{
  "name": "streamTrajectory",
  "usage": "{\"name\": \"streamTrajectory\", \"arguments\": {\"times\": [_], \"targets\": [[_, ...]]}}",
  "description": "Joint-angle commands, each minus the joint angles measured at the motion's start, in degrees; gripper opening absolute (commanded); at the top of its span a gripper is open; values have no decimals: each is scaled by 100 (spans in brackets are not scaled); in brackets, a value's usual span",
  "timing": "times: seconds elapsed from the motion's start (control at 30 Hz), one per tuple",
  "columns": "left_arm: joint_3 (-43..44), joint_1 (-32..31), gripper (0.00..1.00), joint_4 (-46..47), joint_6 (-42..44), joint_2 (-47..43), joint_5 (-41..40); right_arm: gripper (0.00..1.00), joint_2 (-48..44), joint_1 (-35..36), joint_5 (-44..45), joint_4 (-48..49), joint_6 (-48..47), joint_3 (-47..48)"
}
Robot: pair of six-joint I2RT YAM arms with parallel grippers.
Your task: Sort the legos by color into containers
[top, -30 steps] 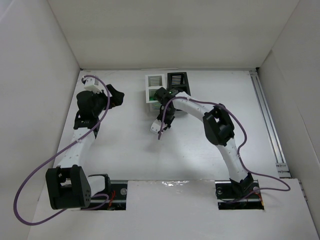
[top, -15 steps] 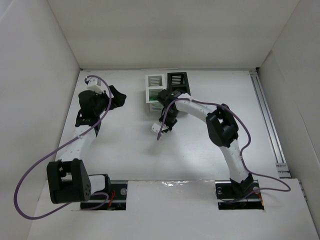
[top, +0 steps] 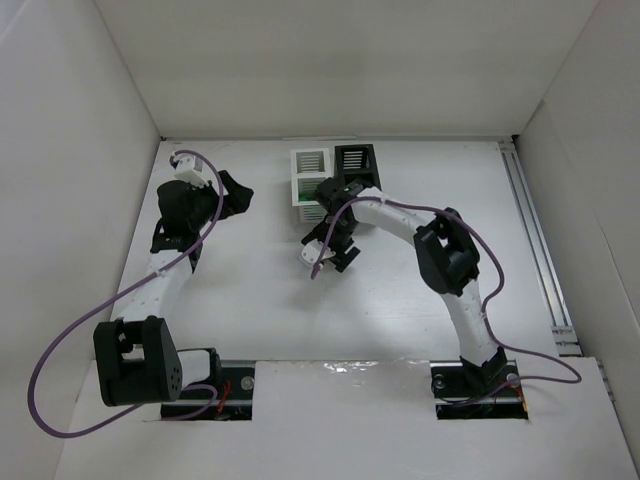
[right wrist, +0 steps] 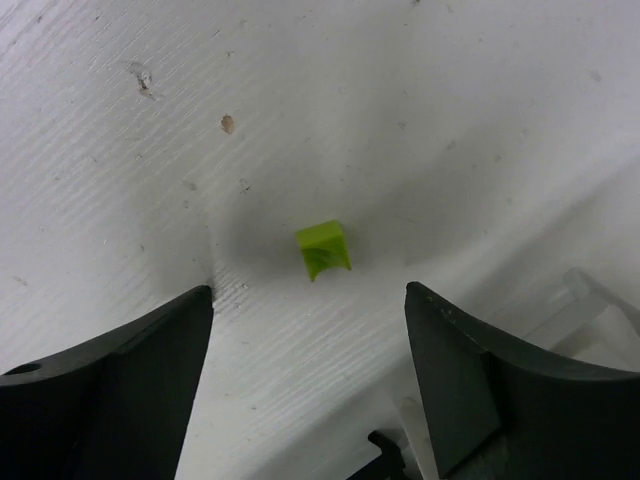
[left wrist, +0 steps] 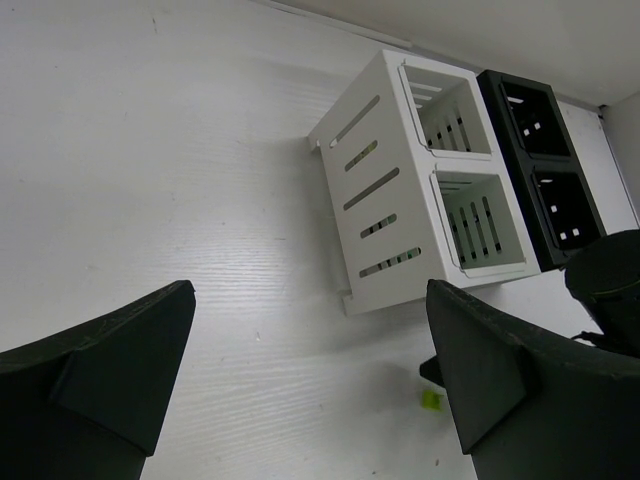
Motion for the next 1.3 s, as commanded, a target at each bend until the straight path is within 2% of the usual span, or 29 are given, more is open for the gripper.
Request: {"name": "streamTrajectory", "arguments": {"times": [0.0,0.07,0.17,0.33,0.43,0.83,1.27], "targets": [[156,35,100,287,-42,-159,88,85,-521,-30,-183,451,122,-288],[156,35,100,287,-42,-159,88,87,-670,-30,-183,646,183,-604],[156,35,100,287,-42,-159,88,85,-671,-30,-262,489,183,-493],[156,35,100,340,-42,-159,88,65,-435,-30,-429,76,35,-123],[156,35,100,340,-42,-159,88,60,-303,23,-429,23,-19,96],[103,35,100,340,63,-159,88,53,5,137,-298,-469,-633,396],[51,35,100,340,116,-212,88,48,365,295,-140,-645,-687,764]]}}
